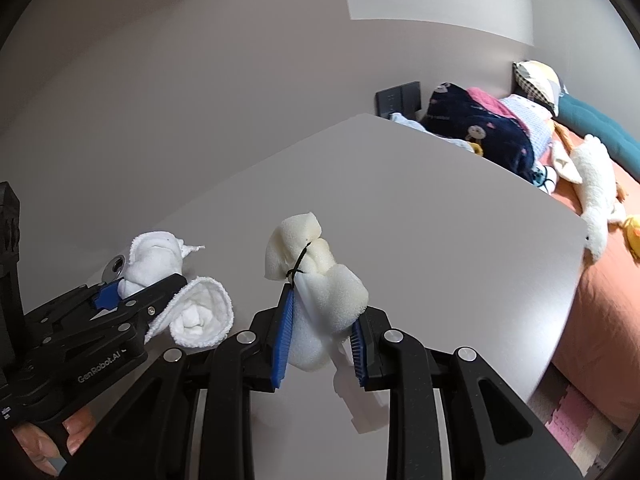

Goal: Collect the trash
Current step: 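Carry the towel and sponge toy over the black bin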

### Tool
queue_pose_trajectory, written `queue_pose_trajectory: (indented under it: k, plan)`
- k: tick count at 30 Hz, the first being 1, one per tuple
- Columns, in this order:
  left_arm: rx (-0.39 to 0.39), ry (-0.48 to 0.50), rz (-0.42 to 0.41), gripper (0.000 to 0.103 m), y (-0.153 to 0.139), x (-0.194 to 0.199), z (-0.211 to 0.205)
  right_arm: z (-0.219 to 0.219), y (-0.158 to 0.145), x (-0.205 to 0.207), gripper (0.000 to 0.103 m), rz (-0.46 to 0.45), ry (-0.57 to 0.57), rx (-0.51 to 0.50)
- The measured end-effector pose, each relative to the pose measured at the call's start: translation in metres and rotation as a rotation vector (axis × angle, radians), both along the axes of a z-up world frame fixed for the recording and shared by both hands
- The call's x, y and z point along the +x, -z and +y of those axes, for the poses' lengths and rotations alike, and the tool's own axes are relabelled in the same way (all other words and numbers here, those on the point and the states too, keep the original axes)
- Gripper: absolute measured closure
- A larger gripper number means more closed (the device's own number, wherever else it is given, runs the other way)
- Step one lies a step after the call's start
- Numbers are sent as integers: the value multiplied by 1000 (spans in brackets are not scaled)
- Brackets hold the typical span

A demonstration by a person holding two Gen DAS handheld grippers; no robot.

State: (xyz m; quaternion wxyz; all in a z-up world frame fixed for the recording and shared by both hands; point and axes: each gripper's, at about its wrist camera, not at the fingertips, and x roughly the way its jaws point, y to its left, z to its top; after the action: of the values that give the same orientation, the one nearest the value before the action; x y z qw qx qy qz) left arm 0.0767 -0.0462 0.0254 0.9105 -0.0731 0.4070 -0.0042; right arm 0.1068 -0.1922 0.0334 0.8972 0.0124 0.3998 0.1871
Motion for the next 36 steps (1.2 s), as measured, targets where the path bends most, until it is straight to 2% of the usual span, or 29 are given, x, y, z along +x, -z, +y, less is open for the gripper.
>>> queue_pose_trajectory:
  k: [13,36]
  plan:
    - [22,70,-13,59,-4,-25,-48,-52,-8,-43,76,-30,76,30]
    - [20,217,-7,58,4,-52,-129,-144,1,-102,75,-36,217,29]
